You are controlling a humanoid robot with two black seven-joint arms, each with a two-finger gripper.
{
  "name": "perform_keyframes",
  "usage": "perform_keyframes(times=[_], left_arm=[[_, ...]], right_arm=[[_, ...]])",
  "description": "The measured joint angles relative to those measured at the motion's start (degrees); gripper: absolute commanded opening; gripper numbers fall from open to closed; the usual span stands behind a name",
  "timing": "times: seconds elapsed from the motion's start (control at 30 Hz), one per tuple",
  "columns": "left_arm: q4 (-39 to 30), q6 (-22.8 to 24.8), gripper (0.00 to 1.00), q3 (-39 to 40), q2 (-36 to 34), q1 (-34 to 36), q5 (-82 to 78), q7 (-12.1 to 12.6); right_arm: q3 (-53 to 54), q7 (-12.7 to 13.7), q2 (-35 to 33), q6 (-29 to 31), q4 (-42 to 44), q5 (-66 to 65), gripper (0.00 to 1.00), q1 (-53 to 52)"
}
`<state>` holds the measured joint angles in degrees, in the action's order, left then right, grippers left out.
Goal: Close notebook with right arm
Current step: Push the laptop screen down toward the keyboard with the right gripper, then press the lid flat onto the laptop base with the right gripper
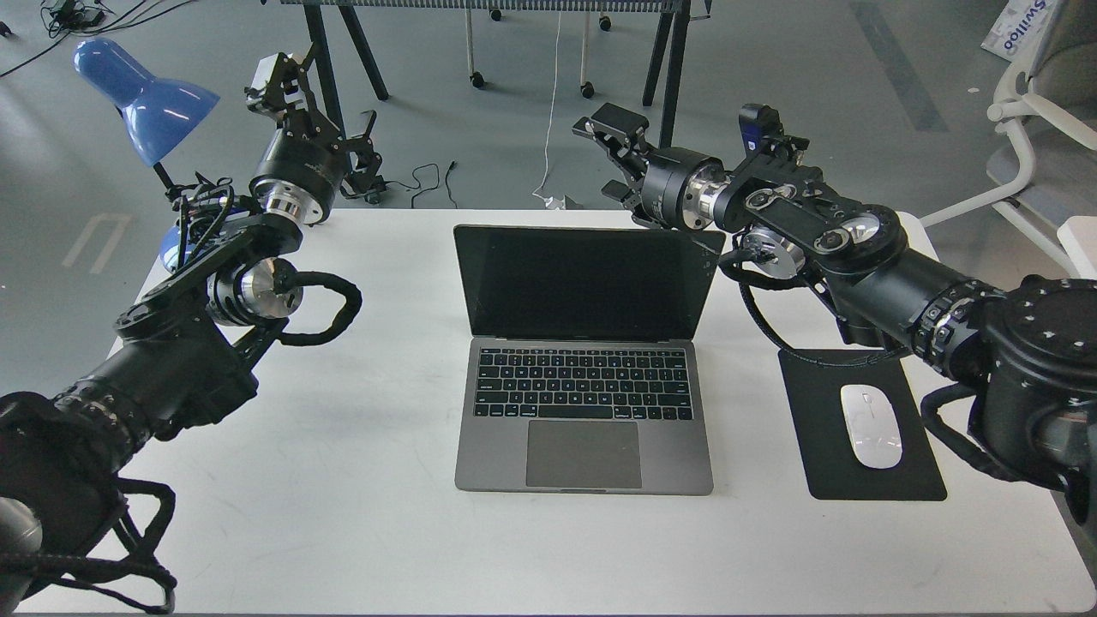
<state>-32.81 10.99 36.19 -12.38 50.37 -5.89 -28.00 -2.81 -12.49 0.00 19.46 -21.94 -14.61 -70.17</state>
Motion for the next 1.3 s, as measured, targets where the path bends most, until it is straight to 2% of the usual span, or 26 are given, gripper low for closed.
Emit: perform_keyframes(times=[0.13,0.3,0.53,0.83,1.3], left_arm=[[0.00,0.00,1.00,0.01,-0.01,0.00,0.00,0.00],[0.02,0.00,1.00,0.03,-0.02,0.00,0.00,0.00],[0.03,0.00,1.00,0.03,-0.02,0.00,0.00,0.00],[0.03,-0.01,1.00,0.01,-0.02,0.00,0.00,0.00],[0.01,0.00,1.00,0.00,-0.01,0.00,0.00,0.00]], right_arm=[[-0.01,-0.20,-0.81,3.67,-1.98,0.01,1.00,0.00],[-0.01,-0.43,-6.19,7.58,-9.61,0.03,1.00,0.58],[0.16,-0.46,-15.60,8.21,-25.91,0.03,1.00,3.26],[0.31,-0.41,-20.34,8.25,-37.18,-0.08,1.00,10.53],[0.07,-0.06,-20.48,7.24,-37.43,-7.44,1.00,22.10]])
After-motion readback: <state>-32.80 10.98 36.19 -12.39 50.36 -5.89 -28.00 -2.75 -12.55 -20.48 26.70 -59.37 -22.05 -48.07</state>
